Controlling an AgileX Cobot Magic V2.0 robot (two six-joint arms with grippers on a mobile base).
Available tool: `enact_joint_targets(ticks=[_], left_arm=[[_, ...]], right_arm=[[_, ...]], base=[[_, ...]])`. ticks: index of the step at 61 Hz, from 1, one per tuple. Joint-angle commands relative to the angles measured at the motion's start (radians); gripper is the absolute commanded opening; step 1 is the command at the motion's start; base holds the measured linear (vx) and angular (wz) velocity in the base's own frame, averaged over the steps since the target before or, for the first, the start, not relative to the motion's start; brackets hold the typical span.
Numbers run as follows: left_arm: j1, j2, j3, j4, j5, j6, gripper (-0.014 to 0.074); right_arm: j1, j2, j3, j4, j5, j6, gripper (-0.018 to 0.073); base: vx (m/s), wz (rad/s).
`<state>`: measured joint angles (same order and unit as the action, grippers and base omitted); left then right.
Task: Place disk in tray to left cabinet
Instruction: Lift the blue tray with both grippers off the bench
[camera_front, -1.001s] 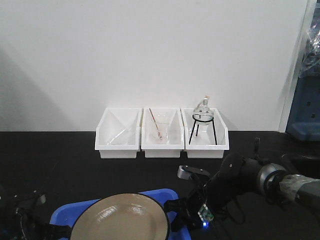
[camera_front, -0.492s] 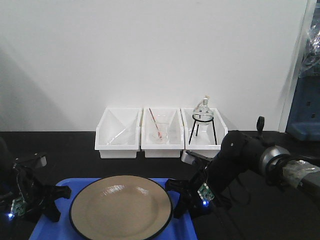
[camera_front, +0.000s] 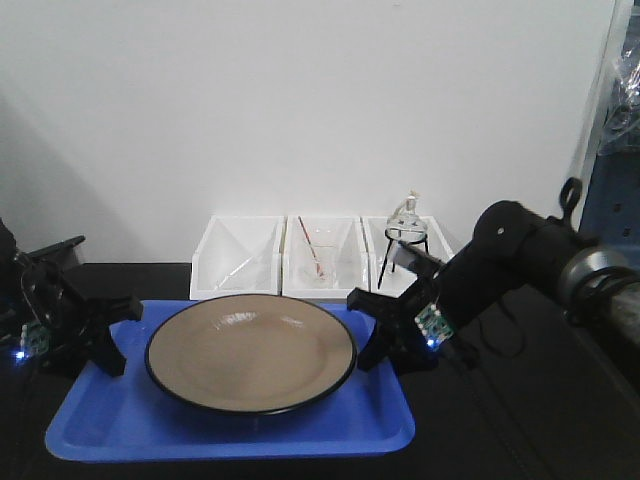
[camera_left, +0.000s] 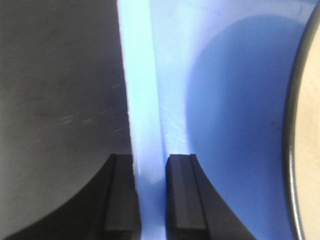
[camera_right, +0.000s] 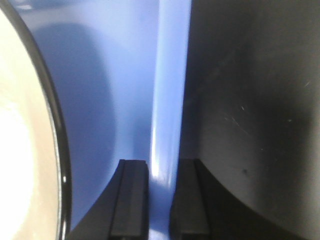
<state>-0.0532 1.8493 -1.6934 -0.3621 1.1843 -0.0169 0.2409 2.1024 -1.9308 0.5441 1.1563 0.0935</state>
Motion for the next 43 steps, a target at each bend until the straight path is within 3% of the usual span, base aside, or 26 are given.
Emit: enact_joint_targets(ticks=[1, 14, 43], left_arm=[[-0.043, -0.064, -0.075, -0.238, 0.006, -0.043, -0.0006], [-0.043, -0.064, -0.14, -0.365, 0.019, -0.05, -0.0003], [-0.043, -0.064, -0.202, -0.377, 0.064, -0.074, -0.0001]], right_arm=[[-0.005, -0.121, -0.048, 0.228, -0.017, 0.009, 0.0007], [-0.032, -0.184, -0.048, 0.227, -0.002, 0.01, 0.0007], [-0.032, -0.218, -0.051, 0.243, 0.007, 0.017, 0.0009]], base=[[0.0, 0.0], [0.0, 0.0], [0.0, 0.0]])
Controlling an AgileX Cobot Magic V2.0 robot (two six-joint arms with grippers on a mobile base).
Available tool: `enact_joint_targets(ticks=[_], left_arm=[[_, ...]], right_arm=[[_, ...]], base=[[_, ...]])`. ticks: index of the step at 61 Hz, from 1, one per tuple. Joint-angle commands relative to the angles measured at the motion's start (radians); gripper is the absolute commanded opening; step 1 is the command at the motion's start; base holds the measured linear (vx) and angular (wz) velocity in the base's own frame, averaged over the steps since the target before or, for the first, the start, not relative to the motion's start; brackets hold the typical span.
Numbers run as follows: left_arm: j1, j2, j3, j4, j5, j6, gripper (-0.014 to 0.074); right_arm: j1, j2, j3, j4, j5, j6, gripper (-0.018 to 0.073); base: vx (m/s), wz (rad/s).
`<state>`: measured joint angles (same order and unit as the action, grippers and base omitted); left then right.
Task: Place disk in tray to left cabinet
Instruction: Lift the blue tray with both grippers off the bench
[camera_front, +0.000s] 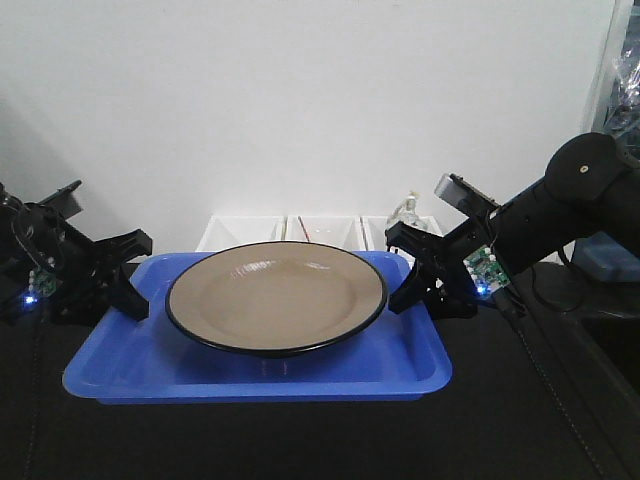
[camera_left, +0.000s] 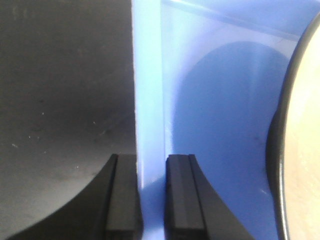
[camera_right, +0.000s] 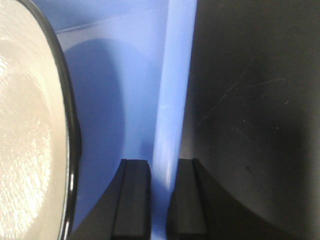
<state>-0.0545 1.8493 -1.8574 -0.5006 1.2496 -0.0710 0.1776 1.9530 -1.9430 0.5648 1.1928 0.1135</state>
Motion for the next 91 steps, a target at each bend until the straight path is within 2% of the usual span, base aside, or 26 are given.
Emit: enact_joint_targets(ticks=[1, 6, 17, 91], left_arm=[[-0.041, -0.064, -0.038, -0.238, -0.002, -0.02, -0.0001], [-0.041, -0.064, -0.038, -0.249, -0.001, -0.02, -0.0001], [-0.041, -0.064, -0.038, -0.326, -0.001, -0.021, -0.0001], [-0.042, -0.064, -0.038, -0.322, 0.005, -0.021, 0.0]], right_arm=[[0.031, -0.069, -0.039, 0.222, -0.03, -0.003, 0.0009], [0.031, -0.071, -0.039, 0.227, -0.03, -0.004, 0.0008], [0.031, -0.084, -0.046, 0.248, -0.02, -0.013, 0.0008], [0.031, -0.087, -0.046, 0.244, -0.01, -0.021, 0.0008]], base=[[0.0, 0.0], [0.0, 0.0], [0.0, 0.0], [0.0, 0.0]])
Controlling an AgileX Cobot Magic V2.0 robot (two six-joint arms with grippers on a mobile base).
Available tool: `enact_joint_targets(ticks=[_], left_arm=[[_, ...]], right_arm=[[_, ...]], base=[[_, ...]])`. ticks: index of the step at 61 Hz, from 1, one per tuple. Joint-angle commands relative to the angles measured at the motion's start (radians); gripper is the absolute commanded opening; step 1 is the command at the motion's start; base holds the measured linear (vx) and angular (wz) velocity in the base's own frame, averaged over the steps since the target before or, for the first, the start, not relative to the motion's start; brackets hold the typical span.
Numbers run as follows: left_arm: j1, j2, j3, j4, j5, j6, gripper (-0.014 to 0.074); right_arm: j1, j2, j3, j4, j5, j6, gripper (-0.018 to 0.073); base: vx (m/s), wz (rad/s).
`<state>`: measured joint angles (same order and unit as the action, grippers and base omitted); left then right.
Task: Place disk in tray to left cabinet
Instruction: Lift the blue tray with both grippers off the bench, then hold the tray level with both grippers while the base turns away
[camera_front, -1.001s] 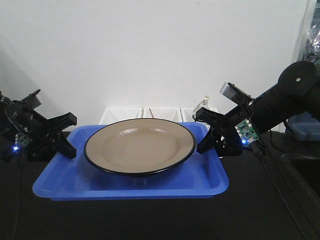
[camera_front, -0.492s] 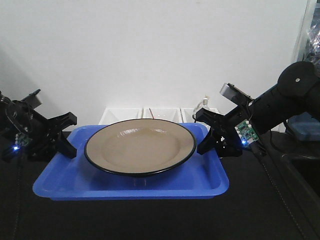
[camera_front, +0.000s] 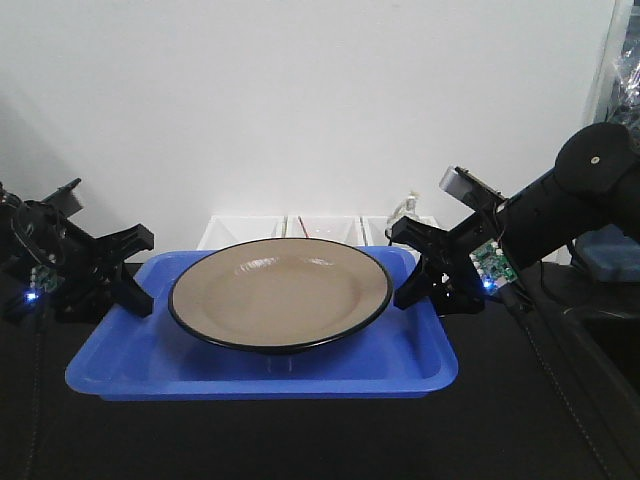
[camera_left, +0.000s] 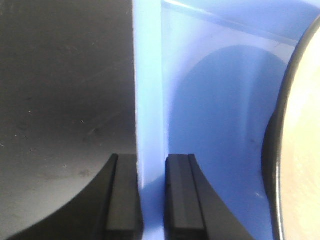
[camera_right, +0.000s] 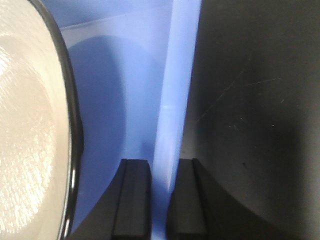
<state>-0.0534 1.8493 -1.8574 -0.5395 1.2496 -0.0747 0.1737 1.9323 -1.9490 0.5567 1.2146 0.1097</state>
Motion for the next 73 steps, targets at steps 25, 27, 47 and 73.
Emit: enact_joint_targets(ticks=[25, 27, 47, 73], left_arm=[[-0.043, -0.064, -0.038, -0.283, 0.005, -0.017, 0.0], [-0.043, -0.064, -0.038, -0.283, 0.005, -0.017, 0.0], [-0.043, -0.064, -0.038, -0.283, 0.004, -0.017, 0.0], [-0.043, -0.064, -0.038, -0.283, 0.004, -0.017, 0.0]], right_arm=[[0.035, -0.067, -0.04, 0.252, -0.031, -0.017, 0.0008], [0.035, -0.067, -0.04, 0.252, -0.031, -0.017, 0.0008], [0.035, -0.067, -0.04, 0.252, -0.03, -0.017, 0.0008], [0.035, -0.067, -0.04, 0.252, -0.029, -0.017, 0.0008]], base=[[-0.01, -0.01], [-0.05, -0.02], [-0.09, 0.05], [-0.14, 0.35]])
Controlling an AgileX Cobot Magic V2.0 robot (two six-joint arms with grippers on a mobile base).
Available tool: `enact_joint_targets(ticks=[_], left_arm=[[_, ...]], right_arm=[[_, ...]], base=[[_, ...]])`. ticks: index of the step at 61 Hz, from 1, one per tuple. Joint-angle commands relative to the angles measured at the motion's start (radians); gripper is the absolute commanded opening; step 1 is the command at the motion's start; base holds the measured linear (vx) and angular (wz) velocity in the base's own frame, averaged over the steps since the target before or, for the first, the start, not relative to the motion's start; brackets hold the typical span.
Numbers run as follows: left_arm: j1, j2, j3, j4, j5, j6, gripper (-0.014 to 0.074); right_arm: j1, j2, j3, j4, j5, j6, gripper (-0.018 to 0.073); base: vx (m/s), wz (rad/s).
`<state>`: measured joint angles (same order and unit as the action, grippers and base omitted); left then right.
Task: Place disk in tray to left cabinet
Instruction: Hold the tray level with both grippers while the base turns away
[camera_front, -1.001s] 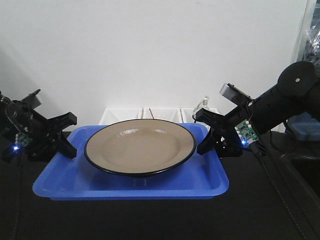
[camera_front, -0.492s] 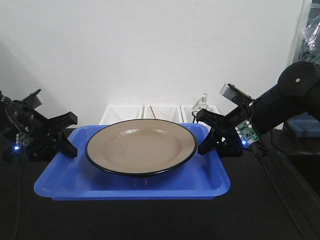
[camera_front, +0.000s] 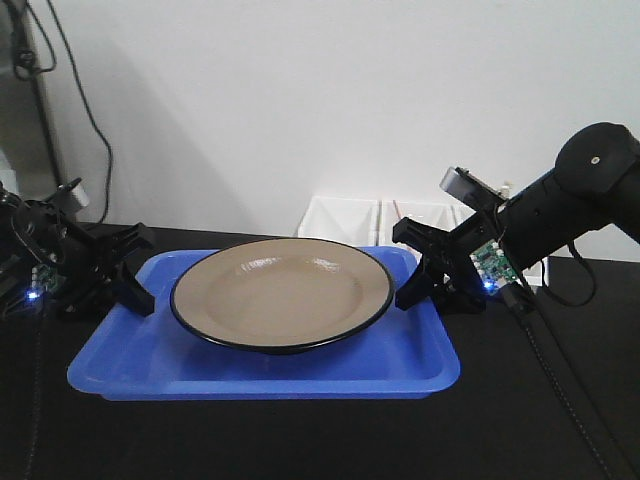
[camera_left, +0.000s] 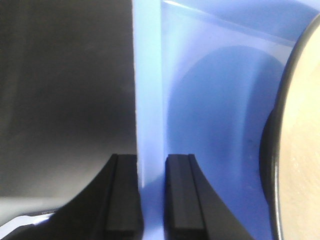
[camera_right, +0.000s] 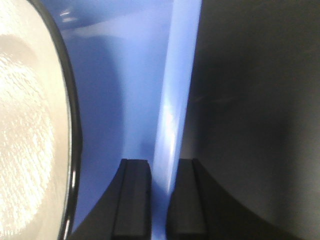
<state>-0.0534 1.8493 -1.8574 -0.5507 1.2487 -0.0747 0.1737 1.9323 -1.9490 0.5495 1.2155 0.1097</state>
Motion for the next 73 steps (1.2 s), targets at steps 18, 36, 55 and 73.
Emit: enact_joint_targets(ticks=[18, 36, 55, 73], left_arm=[[-0.043, -0.064, -0.038, -0.272, 0.005, -0.017, 0.0], [-0.043, -0.064, -0.038, -0.272, 0.005, -0.017, 0.0], [-0.043, -0.064, -0.038, -0.272, 0.005, -0.017, 0.0], [-0.043, -0.064, -0.038, -0.272, 0.005, -0.017, 0.0]], right_arm=[[0.035, -0.067, -0.04, 0.259, -0.03, -0.017, 0.0008], [0.035, -0.067, -0.04, 0.259, -0.03, -0.017, 0.0008], [0.035, -0.067, -0.04, 0.259, -0.03, -0.017, 0.0008], [0.035, -0.067, -0.04, 0.259, -0.03, -0.017, 0.0008]], base=[[-0.13, 0.49], [-0.09, 0.49], [-0.06, 0.39], [-0.03, 0.37]])
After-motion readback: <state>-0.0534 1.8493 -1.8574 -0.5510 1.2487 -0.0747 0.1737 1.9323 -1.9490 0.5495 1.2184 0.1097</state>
